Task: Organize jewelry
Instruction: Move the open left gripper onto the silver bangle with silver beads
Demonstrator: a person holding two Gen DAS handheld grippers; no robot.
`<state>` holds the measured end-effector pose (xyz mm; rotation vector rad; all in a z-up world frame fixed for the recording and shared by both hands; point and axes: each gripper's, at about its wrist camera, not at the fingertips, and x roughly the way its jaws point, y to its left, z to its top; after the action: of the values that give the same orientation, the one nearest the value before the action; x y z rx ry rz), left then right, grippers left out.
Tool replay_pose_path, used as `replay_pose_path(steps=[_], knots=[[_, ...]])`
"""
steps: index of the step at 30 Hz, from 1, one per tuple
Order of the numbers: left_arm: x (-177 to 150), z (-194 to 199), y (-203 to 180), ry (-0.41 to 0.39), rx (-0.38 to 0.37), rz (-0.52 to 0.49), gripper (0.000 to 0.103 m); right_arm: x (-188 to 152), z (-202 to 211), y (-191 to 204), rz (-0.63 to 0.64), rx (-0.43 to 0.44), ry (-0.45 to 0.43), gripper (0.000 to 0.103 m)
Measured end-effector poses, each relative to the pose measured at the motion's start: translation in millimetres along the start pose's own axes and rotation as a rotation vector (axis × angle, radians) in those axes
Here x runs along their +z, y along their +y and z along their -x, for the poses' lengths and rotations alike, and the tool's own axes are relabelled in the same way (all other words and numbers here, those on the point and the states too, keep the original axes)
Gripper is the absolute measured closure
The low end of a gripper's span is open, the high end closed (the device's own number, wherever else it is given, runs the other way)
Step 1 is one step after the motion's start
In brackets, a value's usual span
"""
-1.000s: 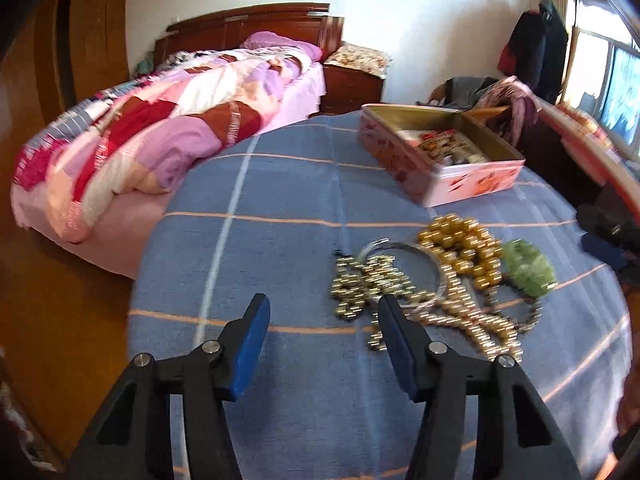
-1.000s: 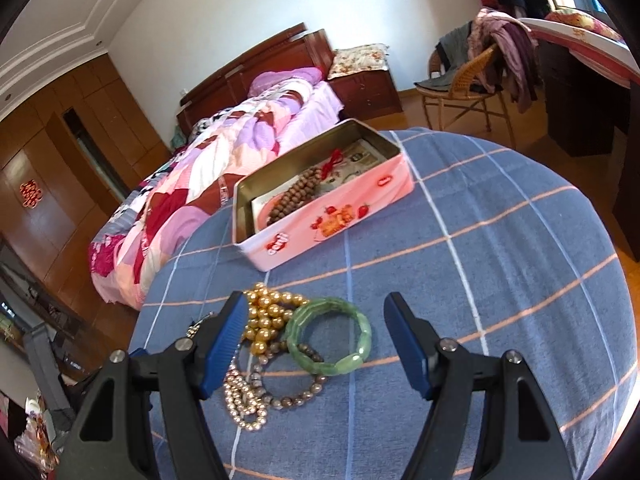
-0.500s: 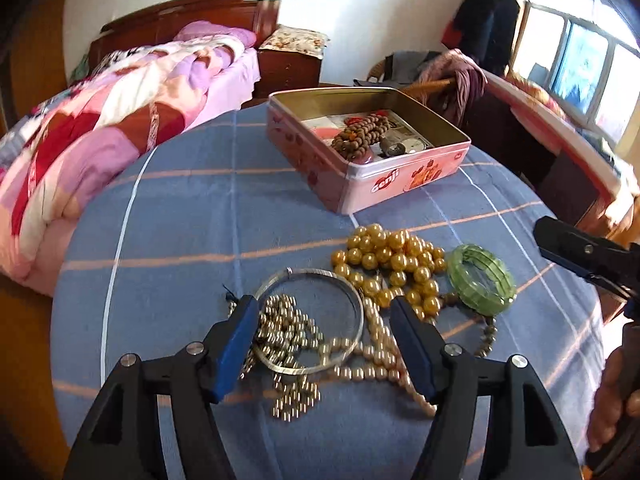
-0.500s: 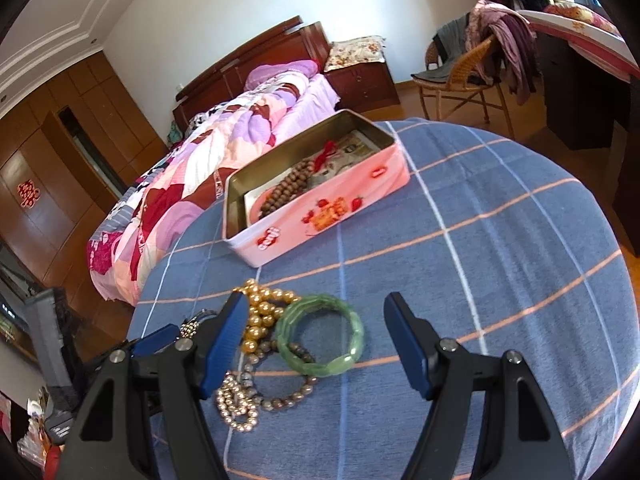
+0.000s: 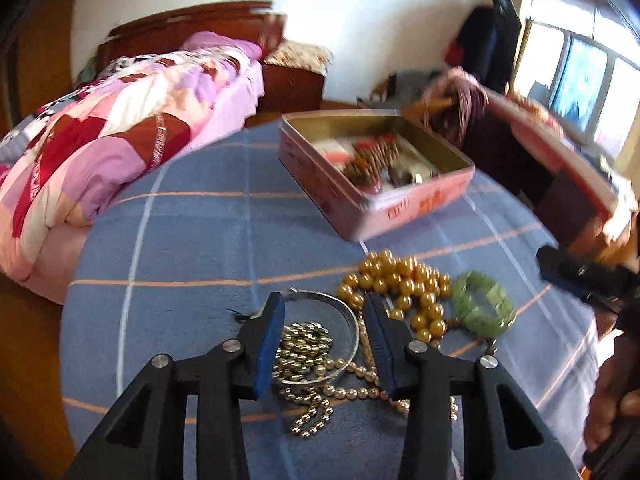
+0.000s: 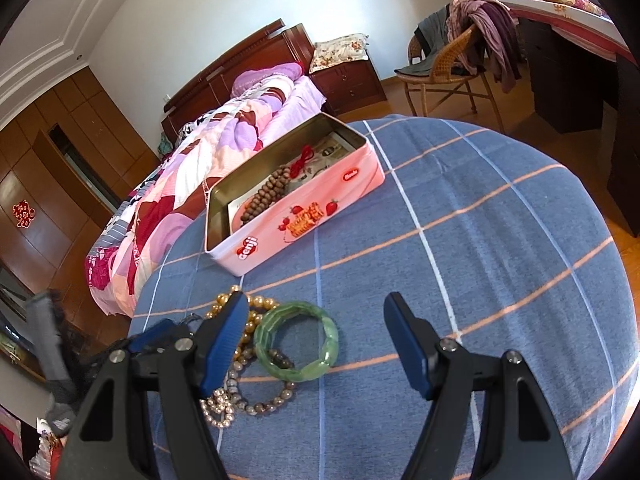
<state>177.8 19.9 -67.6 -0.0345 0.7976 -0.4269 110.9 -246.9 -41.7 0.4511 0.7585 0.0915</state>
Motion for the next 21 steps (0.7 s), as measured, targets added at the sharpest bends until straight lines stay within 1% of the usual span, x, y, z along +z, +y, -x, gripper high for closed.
replay_pose_path(steps=[2, 4, 7, 9, 11, 12, 13, 14, 15, 16, 19, 21], knots=[[-1.0, 9.3, 0.0, -0.024, -0.015, 0.001, 0.07, 0.6, 0.1, -1.4, -0.005, 0.003, 0.002, 0.029], [-1.3, 13.4, -1.7, -0.028, 0.0, -0.007, 0.07, 0.6, 0.8, -0.6, -0.003, 0.006, 0.003, 0.029], [-6.9, 20.0, 2.2, 0.002, -0.011, 0.006, 0.069, -0.4, 2.1, 3.6, 0.014, 0.008, 0.003, 0.029], [-6.4, 15.7, 4.4, 0.021, -0.009, 0.021, 0.069, -1.3, 1.3, 6.6, 0.022, 0.01, 0.004, 0.029], [-9.5, 11.7, 2.2, 0.037, -0.005, 0.01, 0.069, -2.2, -2.0, 8.1, 0.021, 0.015, 0.013, 0.029], [-10.2, 8.8, 1.0, 0.046, 0.0, 0.0, 0.066, -2.9, -3.6, 8.4, 0.019, 0.019, 0.018, 0.029], [-11.3, 5.6, 0.0, 0.059, 0.013, -0.011, 0.059, -3.7, -5.0, 8.9, 0.018, 0.021, 0.025, 0.029], [-13.0, 2.8, -1.2, 0.072, 0.03, -0.016, 0.054, -4.6, -5.5, 9.8, 0.018, 0.022, 0.029, 0.029], [-13.6, 0.7, -1.2, 0.074, 0.036, -0.01, 0.047, -4.9, -5.4, 10.2, 0.02, 0.022, 0.03, 0.029], [-13.7, -0.3, -0.3, 0.069, 0.032, 0.002, 0.042, -5.3, -4.3, 10.7, 0.022, 0.02, 0.027, 0.029], [-12.7, -6.6, 1.2, 0.085, 0.026, 0.014, 0.04, -4.2, -1.3, 9.1, 0.02, 0.01, 0.015, 0.029], [-10.5, -12.7, -0.5, 0.101, 0.027, -0.004, 0.04, -3.8, -1.3, 6.2, 0.006, 0.01, 0.016, 0.029]])
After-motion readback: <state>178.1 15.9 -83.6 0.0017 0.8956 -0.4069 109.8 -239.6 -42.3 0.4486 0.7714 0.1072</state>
